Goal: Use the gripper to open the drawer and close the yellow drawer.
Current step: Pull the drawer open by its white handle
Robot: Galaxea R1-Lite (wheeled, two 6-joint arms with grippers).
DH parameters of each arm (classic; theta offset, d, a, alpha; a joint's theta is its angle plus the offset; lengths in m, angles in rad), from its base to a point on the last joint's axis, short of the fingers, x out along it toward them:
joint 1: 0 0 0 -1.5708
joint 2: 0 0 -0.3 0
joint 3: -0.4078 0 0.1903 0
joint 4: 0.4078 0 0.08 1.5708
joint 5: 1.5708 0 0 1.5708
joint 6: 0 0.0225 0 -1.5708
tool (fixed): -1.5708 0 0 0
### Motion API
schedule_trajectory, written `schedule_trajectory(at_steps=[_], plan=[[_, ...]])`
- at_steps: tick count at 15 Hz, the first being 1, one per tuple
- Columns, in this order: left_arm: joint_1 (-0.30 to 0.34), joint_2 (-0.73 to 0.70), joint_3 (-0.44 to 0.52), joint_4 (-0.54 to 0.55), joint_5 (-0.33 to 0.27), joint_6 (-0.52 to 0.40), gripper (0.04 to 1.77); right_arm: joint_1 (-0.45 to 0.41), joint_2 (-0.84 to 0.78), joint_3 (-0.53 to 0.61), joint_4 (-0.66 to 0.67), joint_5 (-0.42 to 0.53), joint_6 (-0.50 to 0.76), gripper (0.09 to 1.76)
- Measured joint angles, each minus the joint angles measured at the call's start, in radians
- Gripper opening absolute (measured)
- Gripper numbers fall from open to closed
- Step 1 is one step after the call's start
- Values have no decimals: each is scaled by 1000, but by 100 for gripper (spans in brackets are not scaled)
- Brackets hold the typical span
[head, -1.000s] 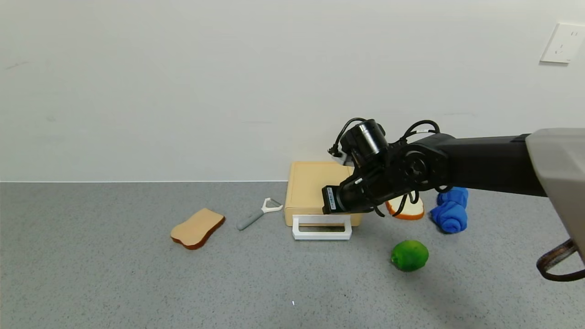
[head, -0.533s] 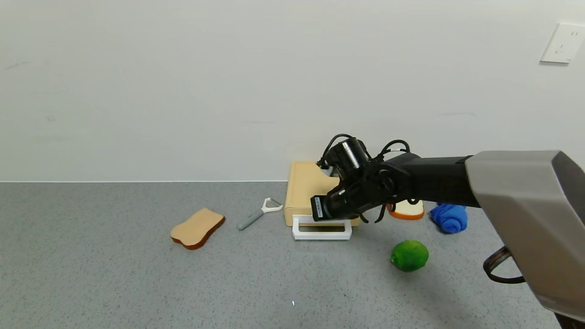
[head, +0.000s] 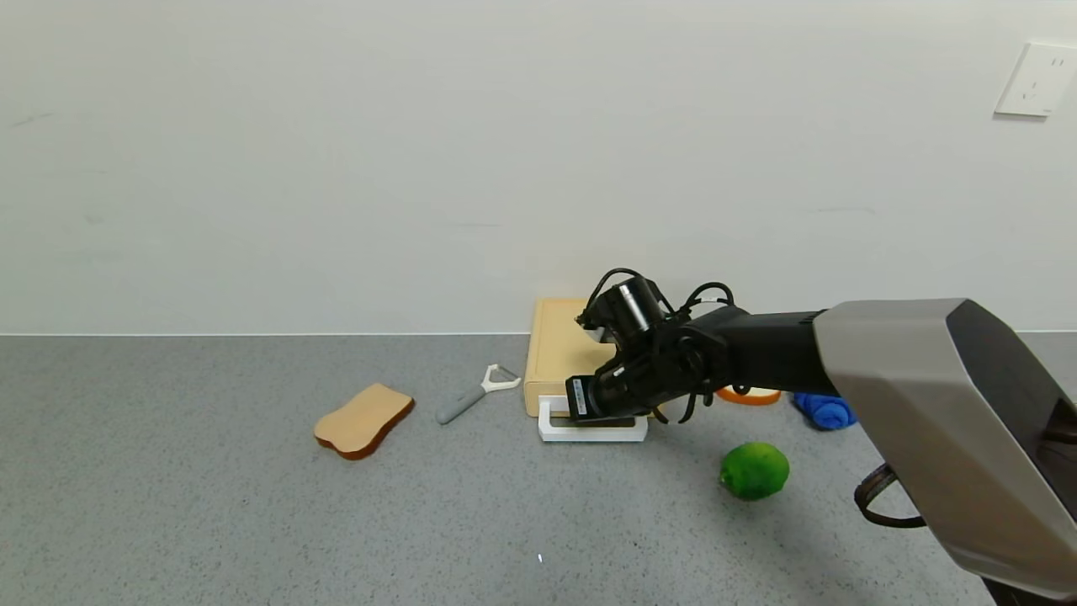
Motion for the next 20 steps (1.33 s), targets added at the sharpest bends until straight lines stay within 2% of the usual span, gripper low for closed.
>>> schedule_trajectory(at_steps=[20], plan=[[0,0,0,0,0,0,172,3,40,-1,-3,-1,1,11]])
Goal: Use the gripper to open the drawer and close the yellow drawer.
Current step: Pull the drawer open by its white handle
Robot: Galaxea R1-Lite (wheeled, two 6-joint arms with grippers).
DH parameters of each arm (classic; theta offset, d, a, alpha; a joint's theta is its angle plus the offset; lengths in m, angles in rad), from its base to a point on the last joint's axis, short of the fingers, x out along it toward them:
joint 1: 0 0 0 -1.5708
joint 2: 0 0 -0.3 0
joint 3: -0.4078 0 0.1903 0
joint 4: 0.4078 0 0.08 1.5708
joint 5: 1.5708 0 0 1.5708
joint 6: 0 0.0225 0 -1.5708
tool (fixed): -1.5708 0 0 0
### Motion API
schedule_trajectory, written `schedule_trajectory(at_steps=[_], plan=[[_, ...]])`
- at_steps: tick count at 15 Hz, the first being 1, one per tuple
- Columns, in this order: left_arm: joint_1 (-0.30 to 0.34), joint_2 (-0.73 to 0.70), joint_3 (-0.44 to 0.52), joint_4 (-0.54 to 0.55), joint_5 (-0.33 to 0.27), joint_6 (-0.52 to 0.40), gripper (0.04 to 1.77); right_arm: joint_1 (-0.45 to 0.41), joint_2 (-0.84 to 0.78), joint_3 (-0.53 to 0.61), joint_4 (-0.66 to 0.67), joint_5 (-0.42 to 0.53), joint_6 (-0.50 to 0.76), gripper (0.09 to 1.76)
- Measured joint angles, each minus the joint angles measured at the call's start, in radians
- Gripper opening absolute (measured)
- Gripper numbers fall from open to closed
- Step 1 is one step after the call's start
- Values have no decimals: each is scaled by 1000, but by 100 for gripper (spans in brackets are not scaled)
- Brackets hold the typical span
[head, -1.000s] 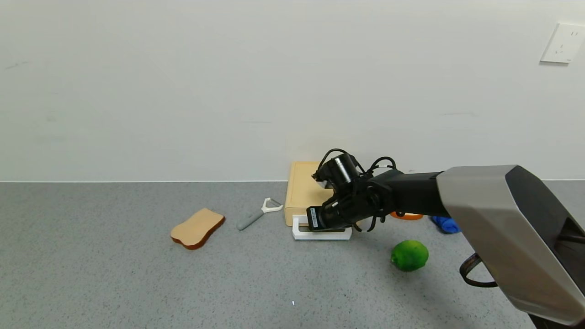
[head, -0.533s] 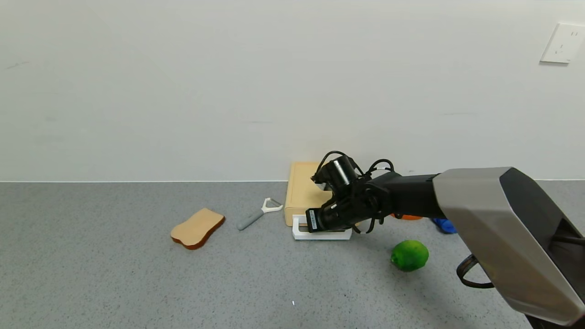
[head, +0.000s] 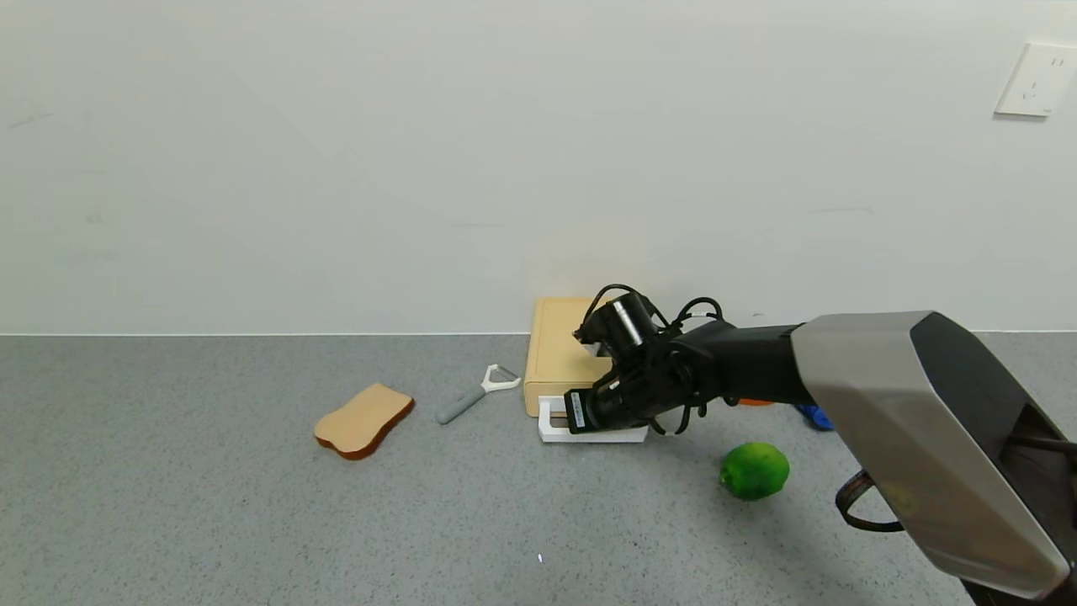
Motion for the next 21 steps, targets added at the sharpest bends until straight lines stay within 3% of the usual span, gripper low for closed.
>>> schedule_trajectory(at_steps=[14,21], plan=[[0,0,0,0,0,0,172,31,-39,17,200,-1,54,12],[0,0,0,0,0,-4,172,73,-95,120,207,-6,89,12]])
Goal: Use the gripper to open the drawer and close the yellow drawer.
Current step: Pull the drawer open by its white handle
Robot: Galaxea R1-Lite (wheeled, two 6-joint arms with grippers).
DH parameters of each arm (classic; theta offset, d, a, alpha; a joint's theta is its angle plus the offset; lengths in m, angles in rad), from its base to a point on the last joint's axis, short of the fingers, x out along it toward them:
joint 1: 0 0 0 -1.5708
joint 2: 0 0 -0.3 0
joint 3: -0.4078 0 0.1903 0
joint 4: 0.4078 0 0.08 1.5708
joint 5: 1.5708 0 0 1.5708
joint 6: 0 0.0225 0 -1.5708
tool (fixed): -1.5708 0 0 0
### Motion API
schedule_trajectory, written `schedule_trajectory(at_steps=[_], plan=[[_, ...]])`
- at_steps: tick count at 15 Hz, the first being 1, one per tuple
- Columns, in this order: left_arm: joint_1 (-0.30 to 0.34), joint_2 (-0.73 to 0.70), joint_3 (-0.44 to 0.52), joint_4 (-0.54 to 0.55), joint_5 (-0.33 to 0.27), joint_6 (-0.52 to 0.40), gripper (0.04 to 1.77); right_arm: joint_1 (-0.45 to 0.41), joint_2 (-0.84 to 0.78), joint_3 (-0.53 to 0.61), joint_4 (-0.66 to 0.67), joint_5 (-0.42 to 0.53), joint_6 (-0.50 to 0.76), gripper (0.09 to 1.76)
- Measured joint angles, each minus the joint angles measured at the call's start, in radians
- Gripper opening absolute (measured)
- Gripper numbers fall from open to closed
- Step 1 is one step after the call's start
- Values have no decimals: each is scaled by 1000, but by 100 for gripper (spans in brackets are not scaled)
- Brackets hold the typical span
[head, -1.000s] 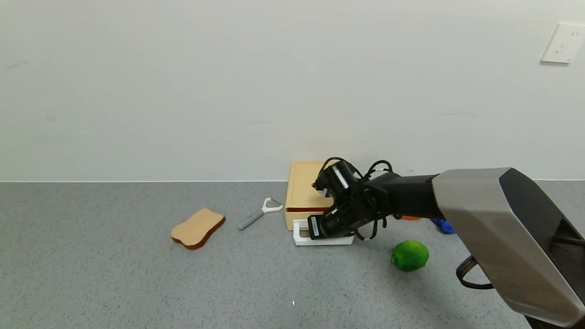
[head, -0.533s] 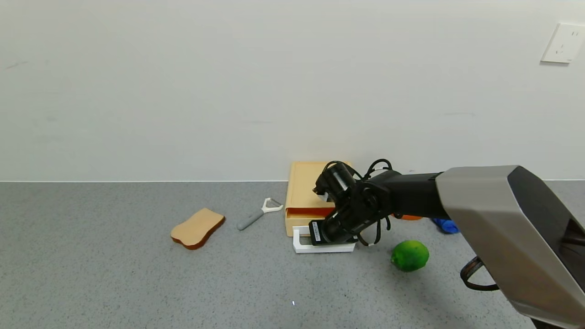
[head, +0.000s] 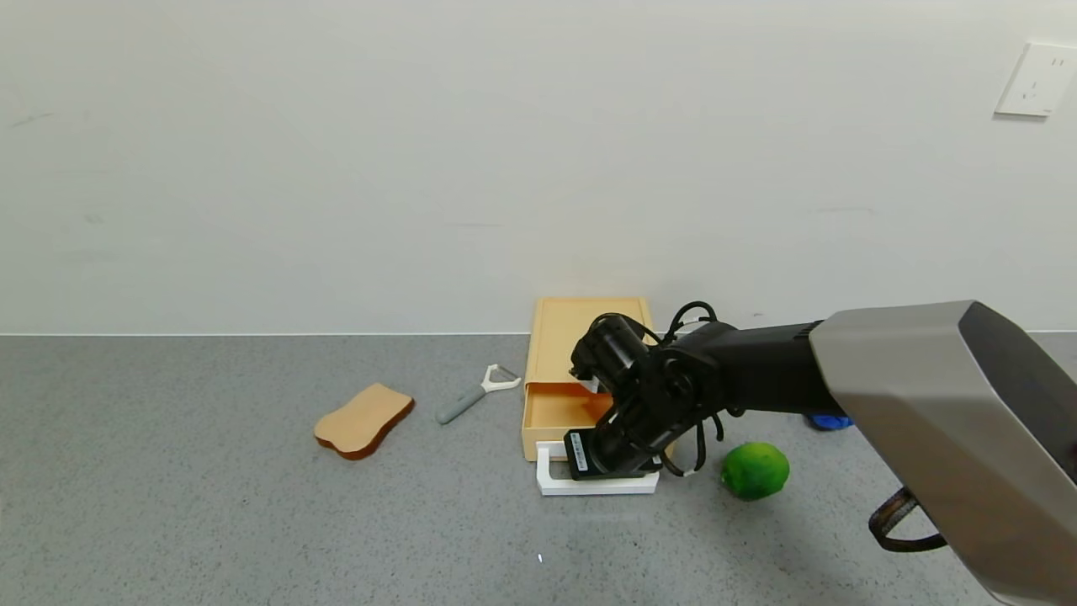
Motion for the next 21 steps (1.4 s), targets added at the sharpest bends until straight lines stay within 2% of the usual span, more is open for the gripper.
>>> schedule_trajectory(at_steps=[6,21], plan=[[0,0,0,0,0,0,172,30,-54,92,-4,-1,37,12],[0,0,0,0,0,0,172,78,-110,189,-11,-3,111,12]])
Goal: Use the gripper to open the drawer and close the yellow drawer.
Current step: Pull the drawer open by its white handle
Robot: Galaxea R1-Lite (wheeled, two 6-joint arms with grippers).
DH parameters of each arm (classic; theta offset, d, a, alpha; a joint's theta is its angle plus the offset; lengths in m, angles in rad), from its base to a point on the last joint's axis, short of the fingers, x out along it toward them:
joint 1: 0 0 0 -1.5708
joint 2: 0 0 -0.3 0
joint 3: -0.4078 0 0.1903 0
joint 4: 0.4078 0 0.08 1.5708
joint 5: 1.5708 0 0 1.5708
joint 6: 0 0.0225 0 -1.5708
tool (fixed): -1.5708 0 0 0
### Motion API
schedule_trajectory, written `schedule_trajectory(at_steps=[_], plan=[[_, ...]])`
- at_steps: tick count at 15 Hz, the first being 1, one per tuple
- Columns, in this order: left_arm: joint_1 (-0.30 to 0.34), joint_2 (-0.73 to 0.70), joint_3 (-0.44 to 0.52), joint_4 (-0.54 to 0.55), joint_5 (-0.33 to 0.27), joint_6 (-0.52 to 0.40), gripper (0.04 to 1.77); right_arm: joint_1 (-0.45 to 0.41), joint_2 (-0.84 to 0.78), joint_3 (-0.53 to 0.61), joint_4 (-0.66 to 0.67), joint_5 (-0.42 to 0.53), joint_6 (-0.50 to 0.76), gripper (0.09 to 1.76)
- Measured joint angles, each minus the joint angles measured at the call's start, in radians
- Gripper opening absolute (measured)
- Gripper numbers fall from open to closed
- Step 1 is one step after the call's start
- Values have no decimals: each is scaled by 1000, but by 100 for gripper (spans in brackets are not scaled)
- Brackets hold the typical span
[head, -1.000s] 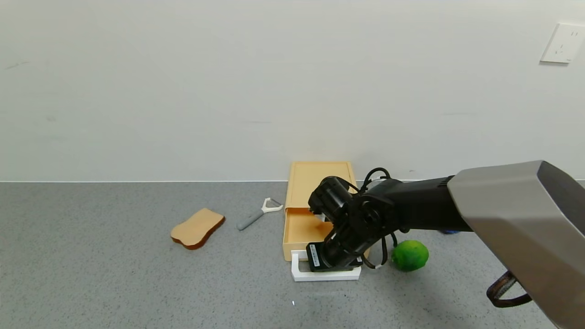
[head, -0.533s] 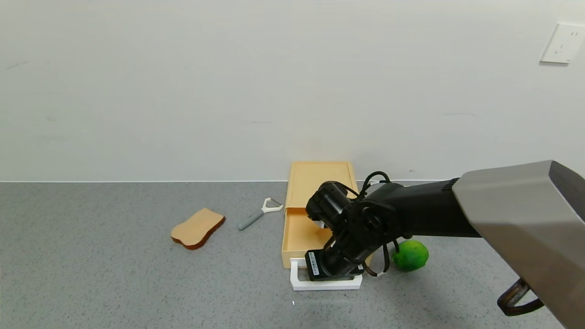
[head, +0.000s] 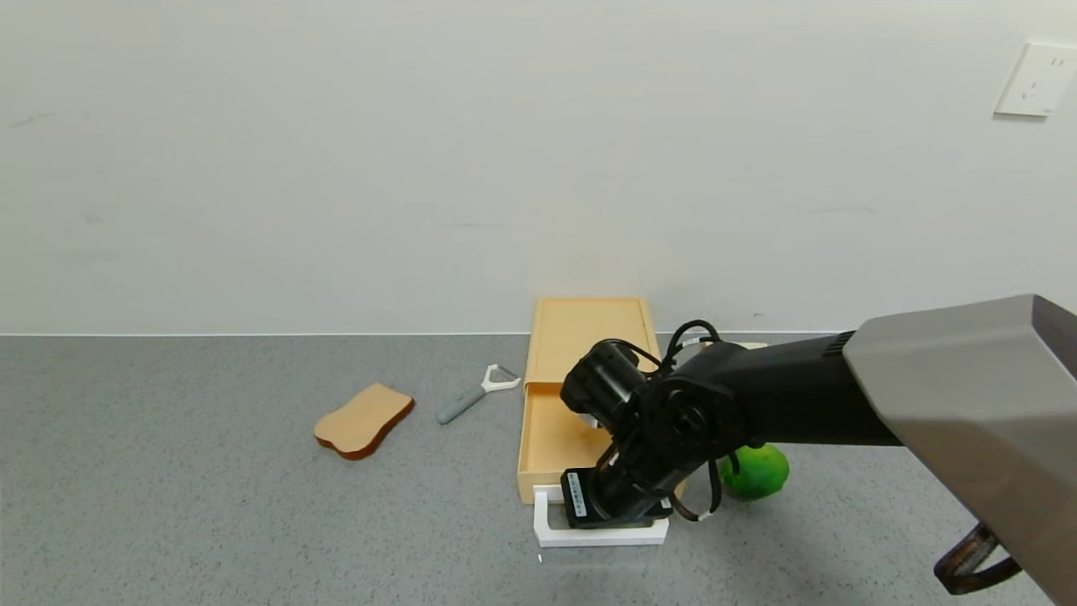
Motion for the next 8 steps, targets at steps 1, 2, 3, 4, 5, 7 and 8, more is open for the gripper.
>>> schedule_trajectory(at_steps=[1,2,3,4,5,7,8], plan=[[0,0,0,0,0,0,172,3,-1,2,0,1,6,12],[0,0,0,0,0,0,172,4,-4,7,-1,0,9,12],[0,0,0,0,0,0,172,6,-7,13,-2,0,9,12],[0,0,0,0,0,0,172,7,-11,17,-1,1,9,12],[0,0,0,0,0,0,172,8,-15,22,-2,0,9,12],[0,0,0,0,0,0,172,8,-27,36,-1,1,14,12],[0,0,0,0,0,0,172,11,-35,47,-3,1,16,12]])
